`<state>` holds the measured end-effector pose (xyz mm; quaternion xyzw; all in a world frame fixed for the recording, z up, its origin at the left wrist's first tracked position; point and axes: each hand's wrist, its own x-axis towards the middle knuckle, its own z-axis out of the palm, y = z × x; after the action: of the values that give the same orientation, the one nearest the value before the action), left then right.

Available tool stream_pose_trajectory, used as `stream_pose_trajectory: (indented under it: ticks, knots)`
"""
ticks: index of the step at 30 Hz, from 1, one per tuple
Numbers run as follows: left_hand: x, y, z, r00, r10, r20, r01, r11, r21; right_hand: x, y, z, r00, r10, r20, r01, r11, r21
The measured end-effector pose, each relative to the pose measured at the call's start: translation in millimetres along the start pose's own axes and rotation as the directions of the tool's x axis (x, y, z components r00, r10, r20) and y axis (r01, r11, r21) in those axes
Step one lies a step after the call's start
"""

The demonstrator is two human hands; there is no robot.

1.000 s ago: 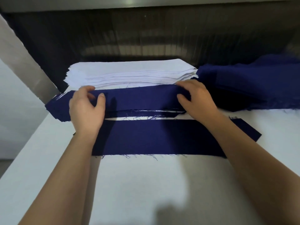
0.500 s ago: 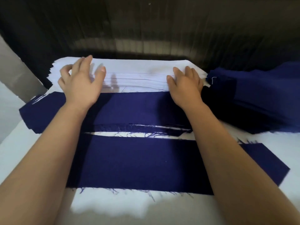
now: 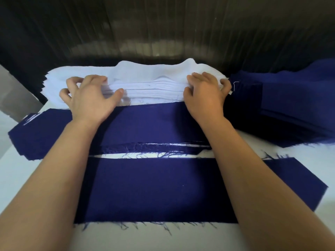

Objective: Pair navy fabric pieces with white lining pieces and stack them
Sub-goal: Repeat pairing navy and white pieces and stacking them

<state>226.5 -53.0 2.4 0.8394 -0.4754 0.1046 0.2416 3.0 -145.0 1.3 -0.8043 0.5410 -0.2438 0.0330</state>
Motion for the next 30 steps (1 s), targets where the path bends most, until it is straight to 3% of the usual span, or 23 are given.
stream_pose_trajectory:
  ticks: [9,14,21,25,30]
  knots:
    - [10.1,-16.1,-5.7,0.977,0.084,-0.198,-0.099,0.993,-0.067,1.4,7.3,-7.0,0.991,0.021,-0.13,-0.014,0.999,0.051]
    - [13.5,-23.6,-9.3,0.954,0.017,-0.301,-0.043,0.996,-0.079,2.7,8.8,-8.0,0.988,-0.015,-0.156,0.026,0.997,0.07]
    - [14.0,-21.6,-14.4,0.984,-0.001,-0.18,-0.034,0.981,-0.19,4.1,12.6,-9.7,0.978,-0.006,-0.208,0.051,0.975,0.214]
    - [13.6,-22.3,-17.1,0.99,0.019,-0.141,-0.052,0.971,-0.233,3.9,10.3,-12.1,0.971,0.128,-0.201,-0.024,0.892,0.452]
    - [11.8,-16.3,-19.3,0.984,-0.135,-0.116,0.082,0.922,-0.378,5.7,9.4,-12.7,0.955,0.269,-0.128,-0.136,0.776,0.616]
